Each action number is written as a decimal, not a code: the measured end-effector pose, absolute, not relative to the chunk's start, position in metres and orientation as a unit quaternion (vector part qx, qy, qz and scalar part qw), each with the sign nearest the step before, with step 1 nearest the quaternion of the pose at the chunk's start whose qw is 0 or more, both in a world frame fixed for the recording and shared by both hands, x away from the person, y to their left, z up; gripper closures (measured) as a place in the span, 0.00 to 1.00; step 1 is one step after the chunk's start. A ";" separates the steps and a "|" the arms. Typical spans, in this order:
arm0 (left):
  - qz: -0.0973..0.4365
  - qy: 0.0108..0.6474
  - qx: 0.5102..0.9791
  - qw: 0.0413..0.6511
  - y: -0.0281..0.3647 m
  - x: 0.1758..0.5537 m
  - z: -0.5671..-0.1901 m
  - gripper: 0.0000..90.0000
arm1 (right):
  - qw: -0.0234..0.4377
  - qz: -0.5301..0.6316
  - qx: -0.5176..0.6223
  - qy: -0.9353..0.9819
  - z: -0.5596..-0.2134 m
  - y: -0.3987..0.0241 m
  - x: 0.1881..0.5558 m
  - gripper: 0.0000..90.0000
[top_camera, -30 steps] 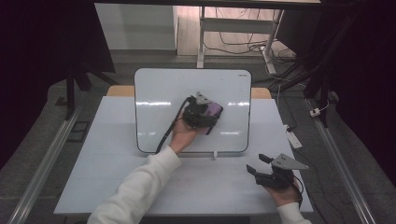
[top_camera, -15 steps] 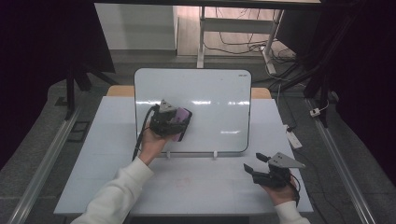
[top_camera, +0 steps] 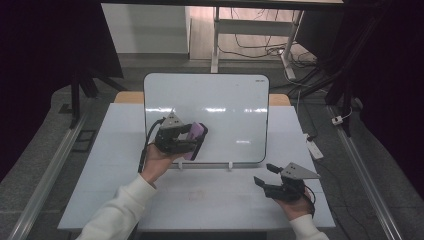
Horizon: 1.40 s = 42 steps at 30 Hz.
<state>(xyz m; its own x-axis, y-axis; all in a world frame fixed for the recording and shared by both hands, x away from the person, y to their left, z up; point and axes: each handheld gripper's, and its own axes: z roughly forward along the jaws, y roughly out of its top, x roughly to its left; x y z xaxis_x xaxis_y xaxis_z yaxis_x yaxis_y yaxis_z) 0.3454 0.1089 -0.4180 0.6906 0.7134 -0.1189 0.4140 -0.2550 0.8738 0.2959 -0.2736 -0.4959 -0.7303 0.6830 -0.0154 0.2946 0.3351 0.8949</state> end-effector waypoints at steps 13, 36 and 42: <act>0.126 0.354 0.779 0.502 0.124 0.341 -0.425 0.45 | 0.184 0.492 0.290 0.800 -0.496 -0.257 0.296 0.33; 0.096 0.320 0.797 0.504 0.101 0.338 -0.431 0.45 | 0.131 0.522 0.249 0.805 -0.491 -0.213 0.295 0.30; 0.078 0.307 0.801 0.508 0.091 0.336 -0.432 0.45 | 0.096 0.545 0.241 0.797 -0.486 -0.193 0.302 0.28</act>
<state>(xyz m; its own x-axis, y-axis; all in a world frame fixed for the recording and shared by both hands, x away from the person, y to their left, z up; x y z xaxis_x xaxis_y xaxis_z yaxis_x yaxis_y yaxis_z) 0.3359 0.0915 -0.4319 0.7992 0.5712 -0.1869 0.4127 -0.2955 0.8616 0.3024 -0.1933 -0.4864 -0.8652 0.4895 0.1089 0.2794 0.2903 0.9152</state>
